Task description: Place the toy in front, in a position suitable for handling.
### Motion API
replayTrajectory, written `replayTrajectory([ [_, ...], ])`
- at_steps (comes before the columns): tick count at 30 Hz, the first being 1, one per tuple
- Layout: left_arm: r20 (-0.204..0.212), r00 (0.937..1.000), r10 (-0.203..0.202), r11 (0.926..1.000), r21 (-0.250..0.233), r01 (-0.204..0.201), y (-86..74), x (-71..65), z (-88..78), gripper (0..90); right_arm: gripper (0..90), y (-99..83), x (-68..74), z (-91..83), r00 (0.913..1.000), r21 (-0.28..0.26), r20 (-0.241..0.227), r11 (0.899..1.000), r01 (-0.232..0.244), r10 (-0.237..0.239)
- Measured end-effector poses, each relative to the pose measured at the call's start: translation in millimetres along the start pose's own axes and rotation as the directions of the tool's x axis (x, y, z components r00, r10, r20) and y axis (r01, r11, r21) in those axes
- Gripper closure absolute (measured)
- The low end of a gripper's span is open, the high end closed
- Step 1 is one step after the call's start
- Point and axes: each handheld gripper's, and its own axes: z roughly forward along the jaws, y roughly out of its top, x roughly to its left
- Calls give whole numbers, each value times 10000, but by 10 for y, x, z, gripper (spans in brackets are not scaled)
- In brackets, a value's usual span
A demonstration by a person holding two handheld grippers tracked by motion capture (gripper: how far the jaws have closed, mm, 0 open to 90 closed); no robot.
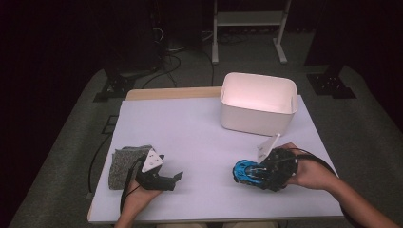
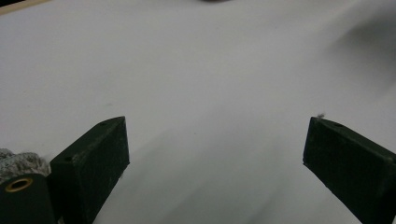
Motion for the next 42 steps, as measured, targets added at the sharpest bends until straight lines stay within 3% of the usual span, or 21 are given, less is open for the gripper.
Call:
replayTrajectory([
  [8,-149,9998,-132,9999,-15,131,-8,69,-41,64,252,434,94,204,9947,19,-520,9961,886,-883],
  [15,-319,9987,-387,9991,-193,381,-12,150,-100,64,252,717,161,399,9844,155,-850,9877,1557,-1538],
  [21,-401,9966,-717,9970,-319,705,-23,236,-154,64,252,866,166,559,9813,365,-841,9836,1769,-1734],
  [28,-428,9961,-773,9967,-267,762,-31,271,-168,64,251,928,140,768,9767,635,-921,9777,2002,-1940],
  [31,-423,9962,-755,9970,-218,746,-34,274,-169,64,251,909,132,854,9763,714,-1016,9774,1989,-1913],
  [32,-431,9963,-742,9971,-191,735,-34,274,-176,65,251,869,134,956,9742,893,-1275,9761,1983,-1862],
  [34,-352,9967,-726,9973,-131,722,-35,284,-178,65,247,818,175,1051,9717,994,-1162,9710,2174,-2057],
  [36,-303,9972,-689,9976,-9,689,-41,292,-178,64,246,784,195,1042,9753,749,-949,9755,2067,-1993],
  [42,-280,9967,-766,9971,-52,765,-9,329,-243,64,227,672,159,1012,9845,-175,-1050,9901,1395,-1406],
])
